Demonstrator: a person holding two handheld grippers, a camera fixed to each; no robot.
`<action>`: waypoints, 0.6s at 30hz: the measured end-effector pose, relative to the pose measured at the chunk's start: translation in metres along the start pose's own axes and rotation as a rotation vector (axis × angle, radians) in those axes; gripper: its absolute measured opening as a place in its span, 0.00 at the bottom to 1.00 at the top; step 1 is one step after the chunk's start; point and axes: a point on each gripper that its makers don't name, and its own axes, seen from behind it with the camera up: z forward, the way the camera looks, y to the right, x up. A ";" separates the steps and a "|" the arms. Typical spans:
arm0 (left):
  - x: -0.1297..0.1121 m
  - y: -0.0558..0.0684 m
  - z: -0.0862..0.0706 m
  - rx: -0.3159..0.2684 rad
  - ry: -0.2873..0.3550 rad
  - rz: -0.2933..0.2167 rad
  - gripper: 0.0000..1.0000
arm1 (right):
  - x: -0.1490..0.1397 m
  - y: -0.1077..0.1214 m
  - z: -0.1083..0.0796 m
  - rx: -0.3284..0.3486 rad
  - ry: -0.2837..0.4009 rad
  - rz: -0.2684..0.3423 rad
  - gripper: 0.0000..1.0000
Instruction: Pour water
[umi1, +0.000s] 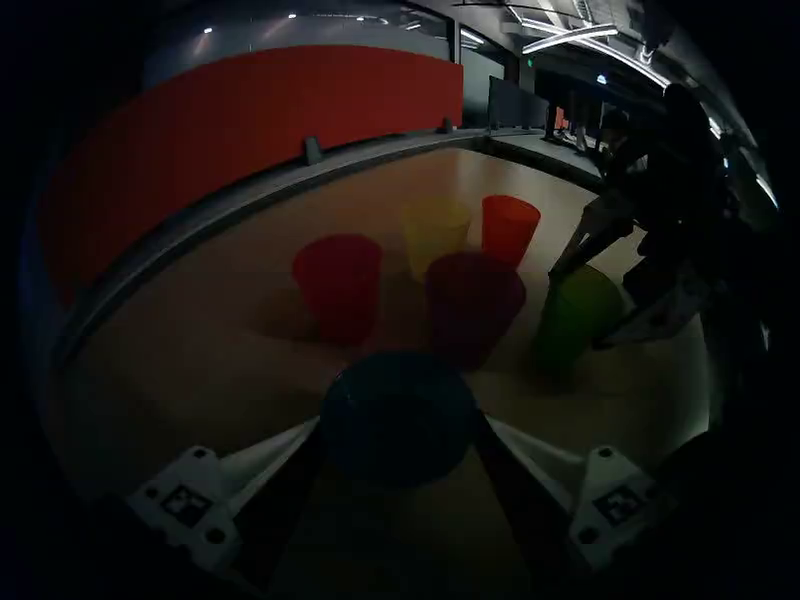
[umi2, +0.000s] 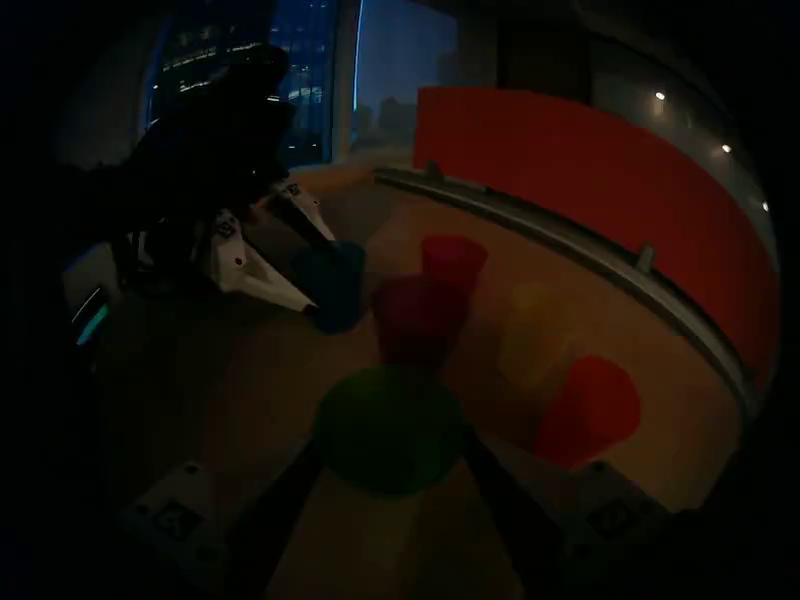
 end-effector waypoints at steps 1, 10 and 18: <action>0.001 -0.001 0.000 0.001 0.002 -0.001 0.93 | 0.000 0.000 0.000 0.001 0.001 -0.001 0.99; 0.000 -0.001 0.001 0.000 -0.007 0.009 0.86 | 0.001 0.000 0.001 -0.001 0.000 -0.010 0.99; 0.000 -0.001 0.001 -0.001 -0.007 0.009 0.85 | 0.001 0.001 0.002 -0.007 0.003 -0.013 0.99</action>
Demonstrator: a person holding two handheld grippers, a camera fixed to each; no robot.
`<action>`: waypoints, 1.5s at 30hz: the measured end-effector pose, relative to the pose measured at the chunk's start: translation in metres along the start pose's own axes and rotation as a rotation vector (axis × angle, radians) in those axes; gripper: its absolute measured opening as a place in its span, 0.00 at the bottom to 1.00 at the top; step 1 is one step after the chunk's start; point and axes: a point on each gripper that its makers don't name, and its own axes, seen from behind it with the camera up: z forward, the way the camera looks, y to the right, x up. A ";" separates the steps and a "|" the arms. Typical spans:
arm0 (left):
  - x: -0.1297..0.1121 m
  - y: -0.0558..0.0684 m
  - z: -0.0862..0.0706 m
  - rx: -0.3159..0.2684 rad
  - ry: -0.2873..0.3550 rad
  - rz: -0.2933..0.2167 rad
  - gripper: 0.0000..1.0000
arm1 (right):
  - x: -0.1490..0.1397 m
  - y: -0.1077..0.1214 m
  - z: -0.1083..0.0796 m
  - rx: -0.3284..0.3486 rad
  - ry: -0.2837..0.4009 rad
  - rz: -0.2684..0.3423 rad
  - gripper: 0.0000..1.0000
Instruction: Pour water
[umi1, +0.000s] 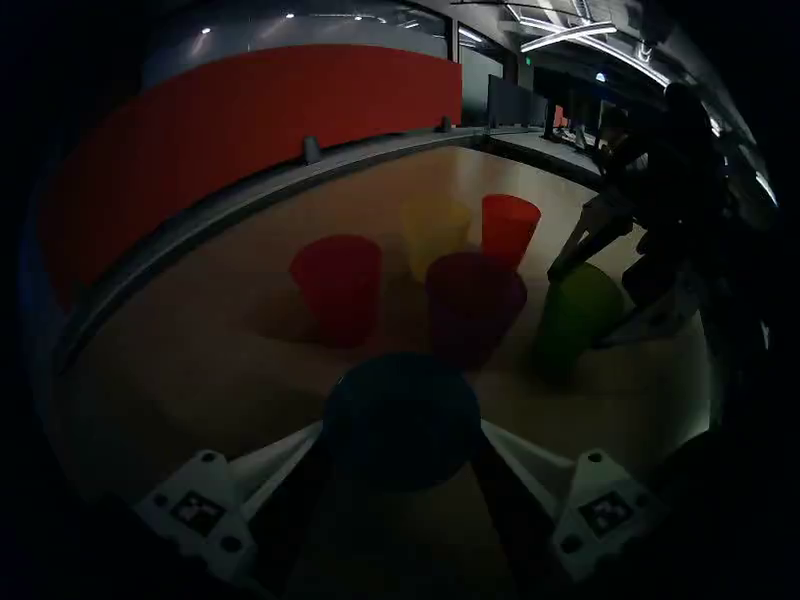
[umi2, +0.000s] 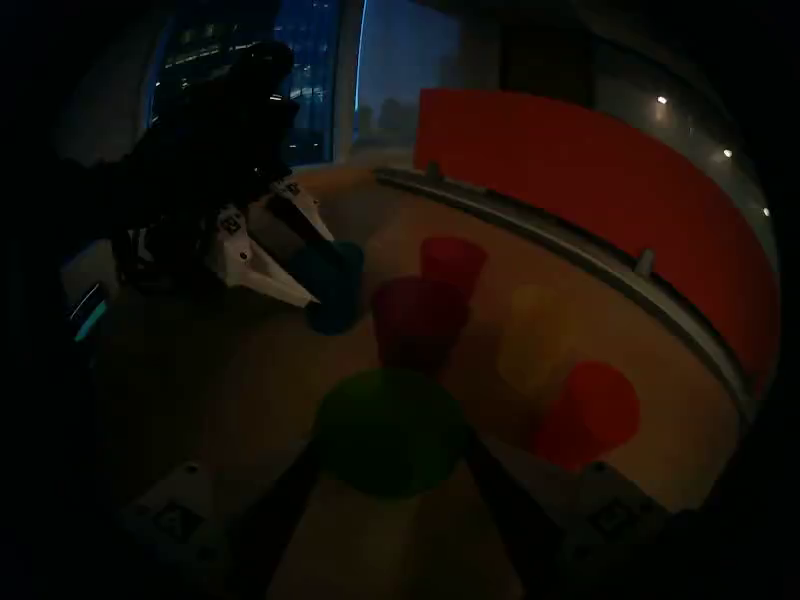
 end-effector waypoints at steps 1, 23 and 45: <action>0.000 0.000 0.000 0.001 0.000 0.001 0.85 | 0.000 0.000 0.000 -0.001 0.000 -0.001 0.99; 0.022 0.011 -0.038 0.021 0.079 -0.011 0.85 | 0.036 -0.005 -0.027 -0.012 0.094 0.013 0.99; 0.087 0.013 -0.133 0.140 0.327 -0.018 0.85 | 0.121 -0.029 -0.077 -0.021 0.297 0.001 1.00</action>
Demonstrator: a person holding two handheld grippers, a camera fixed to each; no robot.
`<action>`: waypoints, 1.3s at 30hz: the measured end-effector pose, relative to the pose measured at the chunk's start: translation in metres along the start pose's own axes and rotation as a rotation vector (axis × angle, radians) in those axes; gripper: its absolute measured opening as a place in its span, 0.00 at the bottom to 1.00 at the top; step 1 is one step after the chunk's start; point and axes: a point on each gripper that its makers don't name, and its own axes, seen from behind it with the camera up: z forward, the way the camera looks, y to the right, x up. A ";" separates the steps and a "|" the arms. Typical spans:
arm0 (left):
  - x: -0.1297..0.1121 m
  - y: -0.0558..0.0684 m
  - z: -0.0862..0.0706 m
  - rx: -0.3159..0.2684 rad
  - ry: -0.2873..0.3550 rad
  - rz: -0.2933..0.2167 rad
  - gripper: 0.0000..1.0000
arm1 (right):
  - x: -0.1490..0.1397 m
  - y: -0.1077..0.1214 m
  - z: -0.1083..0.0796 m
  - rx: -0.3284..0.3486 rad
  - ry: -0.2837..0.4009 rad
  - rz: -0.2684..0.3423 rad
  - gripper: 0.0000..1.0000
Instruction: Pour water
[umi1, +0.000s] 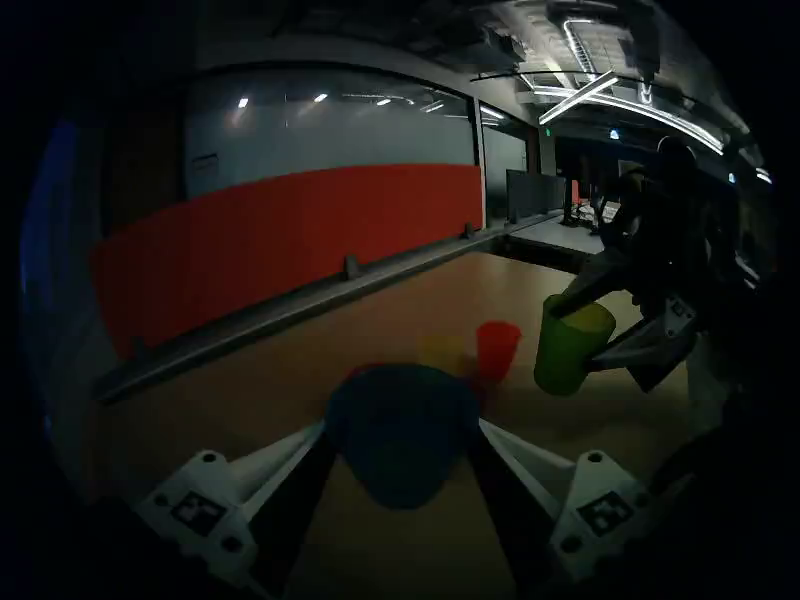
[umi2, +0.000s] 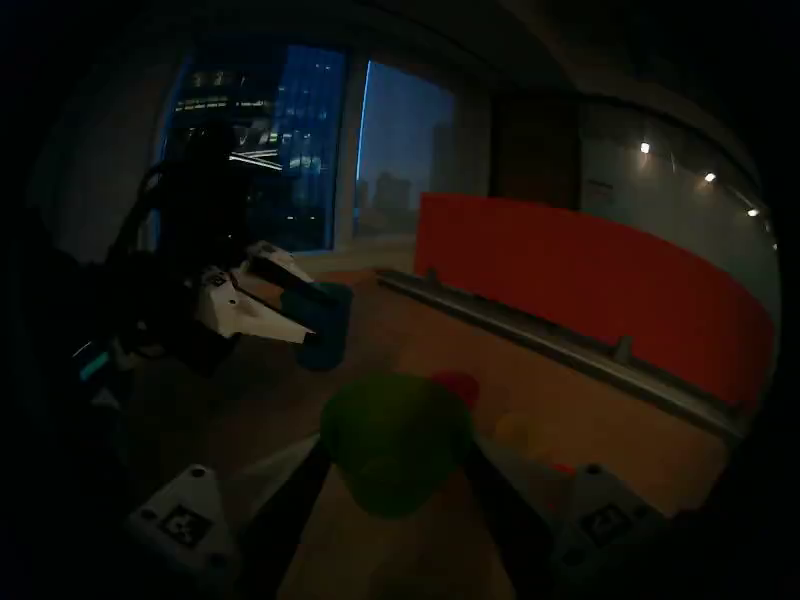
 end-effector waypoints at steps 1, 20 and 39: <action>0.003 0.000 -0.003 0.000 0.010 -0.005 0.85 | 0.004 -0.001 -0.001 0.001 0.010 0.004 1.00; 0.046 -0.004 -0.044 0.034 0.158 -0.025 0.85 | 0.062 -0.010 -0.009 -0.007 0.164 -0.006 1.00; 0.064 -0.010 -0.062 0.048 0.221 -0.015 0.85 | 0.080 -0.020 -0.012 0.009 0.194 -0.038 1.00</action>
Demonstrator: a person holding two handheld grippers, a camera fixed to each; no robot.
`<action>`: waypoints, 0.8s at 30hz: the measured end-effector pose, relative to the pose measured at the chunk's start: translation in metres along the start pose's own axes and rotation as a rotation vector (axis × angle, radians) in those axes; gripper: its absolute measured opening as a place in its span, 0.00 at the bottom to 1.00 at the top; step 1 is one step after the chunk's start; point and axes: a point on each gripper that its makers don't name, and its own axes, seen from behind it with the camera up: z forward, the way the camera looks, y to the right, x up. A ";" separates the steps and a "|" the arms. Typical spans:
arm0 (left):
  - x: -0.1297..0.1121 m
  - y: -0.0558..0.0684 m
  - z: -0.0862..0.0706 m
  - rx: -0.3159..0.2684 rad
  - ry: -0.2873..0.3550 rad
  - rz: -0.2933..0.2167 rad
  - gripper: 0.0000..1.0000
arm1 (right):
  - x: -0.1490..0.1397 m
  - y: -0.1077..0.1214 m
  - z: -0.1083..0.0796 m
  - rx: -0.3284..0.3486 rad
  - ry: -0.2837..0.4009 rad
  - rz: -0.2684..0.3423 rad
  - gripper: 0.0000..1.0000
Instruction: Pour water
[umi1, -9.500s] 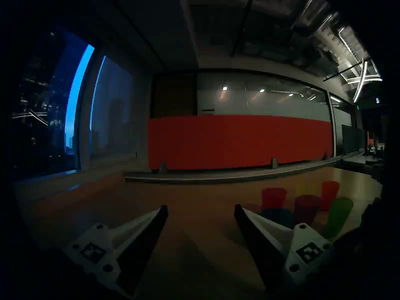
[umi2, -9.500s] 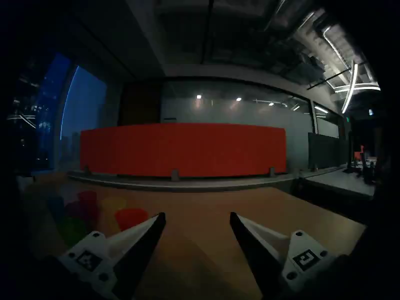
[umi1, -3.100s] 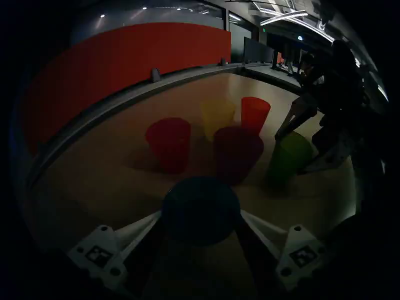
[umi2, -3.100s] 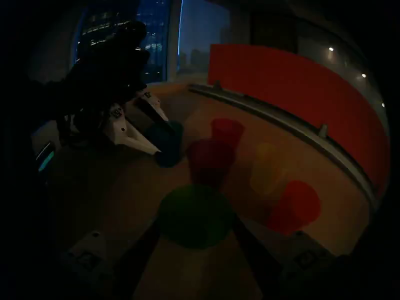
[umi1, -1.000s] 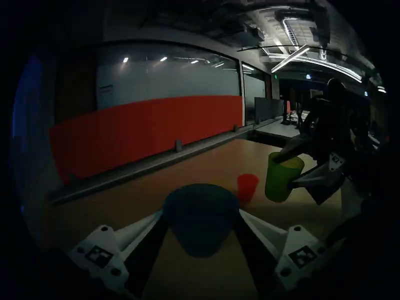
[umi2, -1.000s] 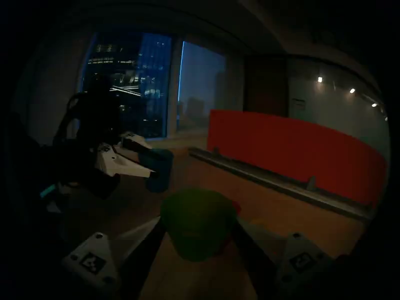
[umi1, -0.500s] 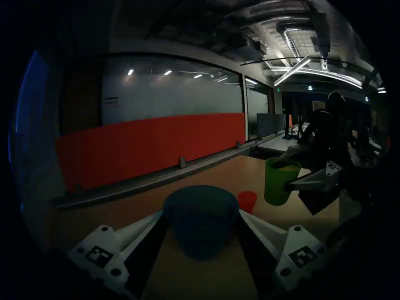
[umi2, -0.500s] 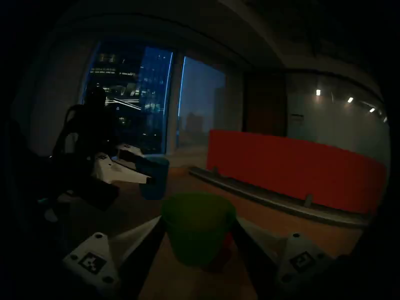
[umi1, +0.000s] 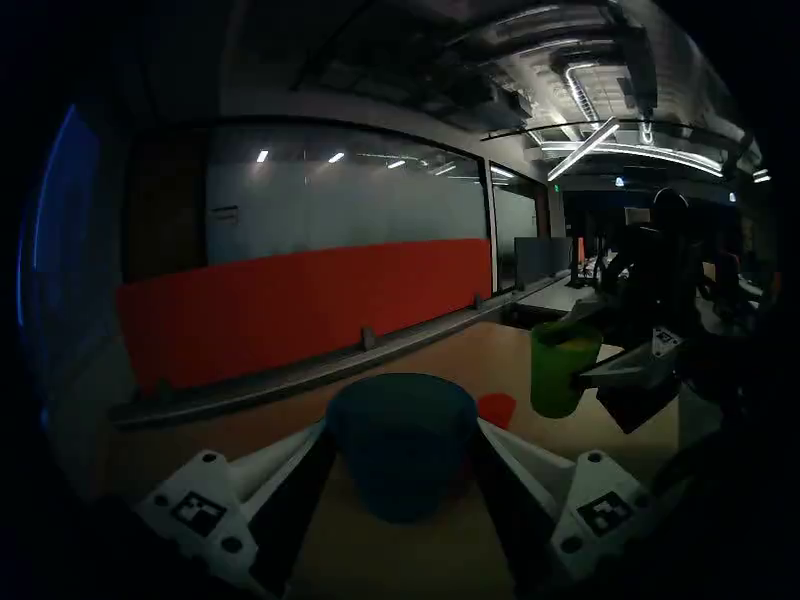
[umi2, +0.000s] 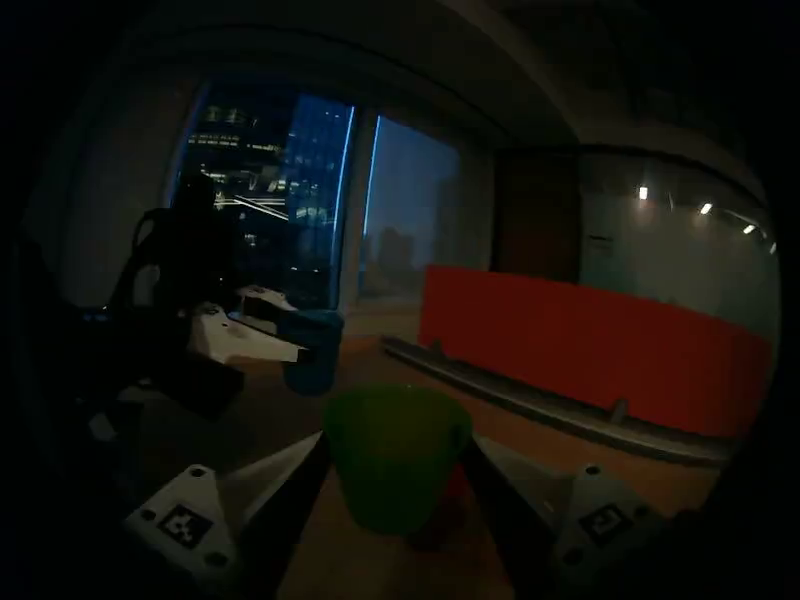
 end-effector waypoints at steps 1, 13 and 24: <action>0.002 0.000 0.000 0.001 0.005 0.004 0.85 | 0.000 -0.001 0.000 0.003 -0.001 -0.002 1.00; 0.031 -0.002 0.000 0.039 0.045 0.159 0.85 | 0.000 -0.018 0.009 0.049 0.001 -0.011 1.00; 0.058 0.007 0.003 0.057 0.062 0.347 0.85 | -0.004 -0.038 0.024 0.100 0.007 -0.003 1.00</action>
